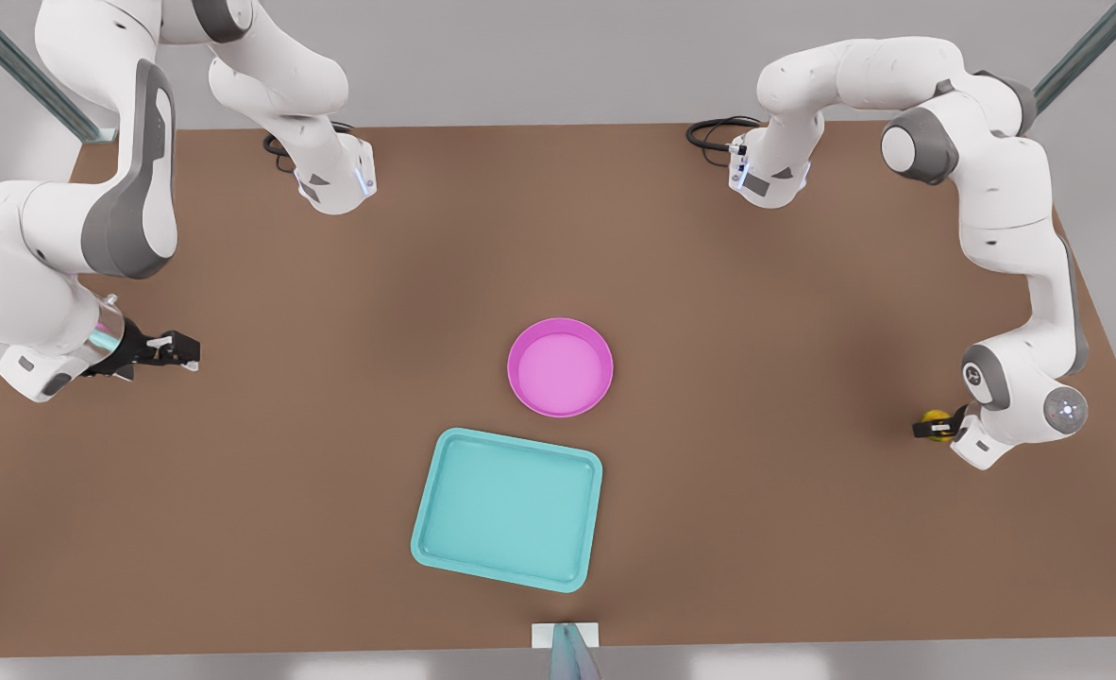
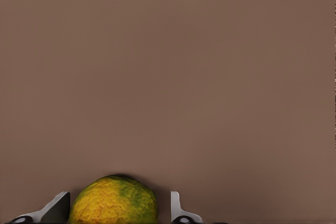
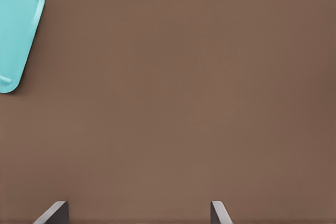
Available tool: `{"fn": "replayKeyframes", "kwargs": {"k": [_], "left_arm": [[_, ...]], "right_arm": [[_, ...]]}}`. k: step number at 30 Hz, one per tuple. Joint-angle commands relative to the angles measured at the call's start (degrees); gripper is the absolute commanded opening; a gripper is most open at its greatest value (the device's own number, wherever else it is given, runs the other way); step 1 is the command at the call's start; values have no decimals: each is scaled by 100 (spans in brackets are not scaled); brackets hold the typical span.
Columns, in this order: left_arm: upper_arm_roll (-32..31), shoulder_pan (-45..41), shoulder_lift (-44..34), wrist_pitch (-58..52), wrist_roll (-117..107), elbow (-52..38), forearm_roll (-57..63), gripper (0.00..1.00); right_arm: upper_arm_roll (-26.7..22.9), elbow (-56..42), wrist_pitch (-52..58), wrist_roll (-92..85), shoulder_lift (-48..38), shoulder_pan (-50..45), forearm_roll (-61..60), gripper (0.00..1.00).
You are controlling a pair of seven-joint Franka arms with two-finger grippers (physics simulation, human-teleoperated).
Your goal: Place the orange on the plate with the left arm and the plate on the tray with the right arm
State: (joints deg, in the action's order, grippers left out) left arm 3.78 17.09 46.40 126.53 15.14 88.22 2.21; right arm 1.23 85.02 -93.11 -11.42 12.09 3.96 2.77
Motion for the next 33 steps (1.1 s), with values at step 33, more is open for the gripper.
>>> {"fn": "replayKeyframes", "kwargs": {"k": [33], "left_arm": [[-439, -6086, -404, -1614, -6172, -912, -353, 68]], "right_arm": [[0, -3, -40, -27, 91, 96, -39, 100]]}}
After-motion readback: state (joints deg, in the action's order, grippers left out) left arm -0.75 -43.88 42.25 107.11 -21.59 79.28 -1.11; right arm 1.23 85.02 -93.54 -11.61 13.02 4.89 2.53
